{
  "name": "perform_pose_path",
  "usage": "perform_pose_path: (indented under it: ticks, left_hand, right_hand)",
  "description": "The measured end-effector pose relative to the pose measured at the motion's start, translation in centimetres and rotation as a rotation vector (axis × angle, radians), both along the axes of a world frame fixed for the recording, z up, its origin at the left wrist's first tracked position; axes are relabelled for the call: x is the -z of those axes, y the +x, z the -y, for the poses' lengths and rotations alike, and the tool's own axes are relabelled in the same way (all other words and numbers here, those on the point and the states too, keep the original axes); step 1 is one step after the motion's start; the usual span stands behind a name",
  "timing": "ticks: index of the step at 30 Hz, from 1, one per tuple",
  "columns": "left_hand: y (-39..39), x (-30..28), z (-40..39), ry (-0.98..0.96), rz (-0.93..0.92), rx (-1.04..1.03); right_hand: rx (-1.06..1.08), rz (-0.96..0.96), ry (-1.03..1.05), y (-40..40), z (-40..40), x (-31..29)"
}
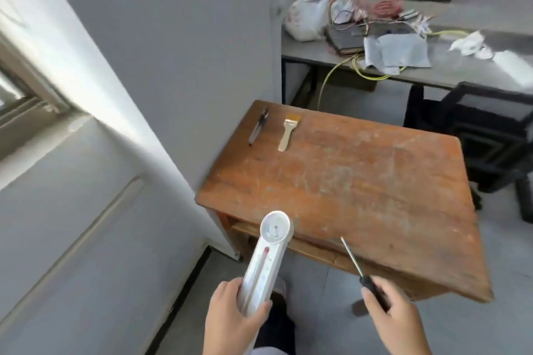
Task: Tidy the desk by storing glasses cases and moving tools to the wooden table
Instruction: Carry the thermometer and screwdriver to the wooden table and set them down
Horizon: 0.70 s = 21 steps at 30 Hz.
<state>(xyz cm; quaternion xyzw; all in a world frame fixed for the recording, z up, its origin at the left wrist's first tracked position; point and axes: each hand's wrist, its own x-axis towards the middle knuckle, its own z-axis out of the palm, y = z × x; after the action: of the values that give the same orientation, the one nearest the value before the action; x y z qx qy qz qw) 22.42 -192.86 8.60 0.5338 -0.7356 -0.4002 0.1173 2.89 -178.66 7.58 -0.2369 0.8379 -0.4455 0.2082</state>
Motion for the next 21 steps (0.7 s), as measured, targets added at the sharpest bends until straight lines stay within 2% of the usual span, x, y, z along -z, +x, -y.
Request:
perform_pose_path:
  ticks: [5,11,16,21]
  left_hand:
    - [-8.4,-1.0,9.0,-0.085,0.01,0.135]
    - [-18.0,-1.7,18.1,-0.128,0.147,0.281]
    - [-25.3,-0.7,21.1,-0.035,0.217,0.363]
    - [-29.7,0.4,21.1,-0.117,0.36,0.391]
  right_hand:
    - [-0.02,-0.114,0.05,-5.4,7.4,-0.7]
    - [0.148,-0.214,0.18,-12.6,14.7,-2.0]
    - [0.201,-0.104,0.263,-17.1,17.7,-0.9]
    - [0.193,-0.049,0.301,-19.9,19.8,0.0]
